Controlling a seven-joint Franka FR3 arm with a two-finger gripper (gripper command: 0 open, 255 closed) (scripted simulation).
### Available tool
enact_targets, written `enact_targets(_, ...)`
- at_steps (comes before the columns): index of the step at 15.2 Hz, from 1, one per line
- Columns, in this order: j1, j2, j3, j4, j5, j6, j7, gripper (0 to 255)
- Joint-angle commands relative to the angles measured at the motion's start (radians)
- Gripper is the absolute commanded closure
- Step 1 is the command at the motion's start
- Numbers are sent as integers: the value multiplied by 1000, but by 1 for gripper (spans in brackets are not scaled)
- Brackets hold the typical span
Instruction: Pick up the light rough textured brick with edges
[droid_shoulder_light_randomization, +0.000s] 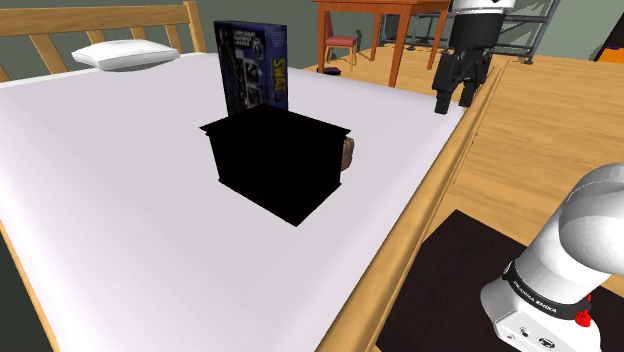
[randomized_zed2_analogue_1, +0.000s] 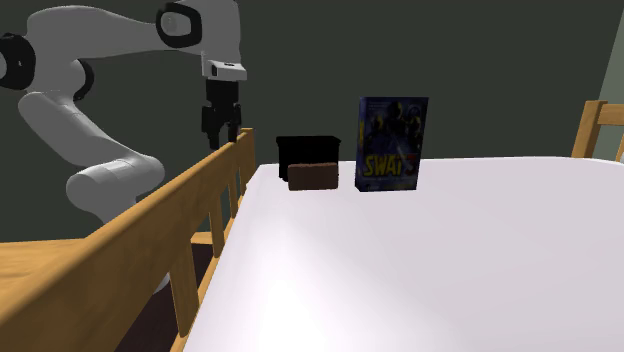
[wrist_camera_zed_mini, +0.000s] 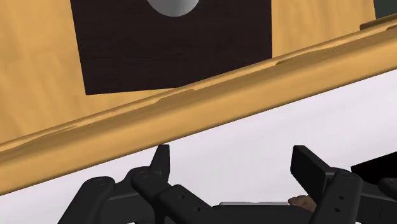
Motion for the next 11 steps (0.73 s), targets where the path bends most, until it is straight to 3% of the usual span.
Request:
enact_targets(1, 0, 0, 0, 0, 0, 0, 0, 0)
enact_targets(11, 45, 308, 124, 127, 13, 239, 46, 0)
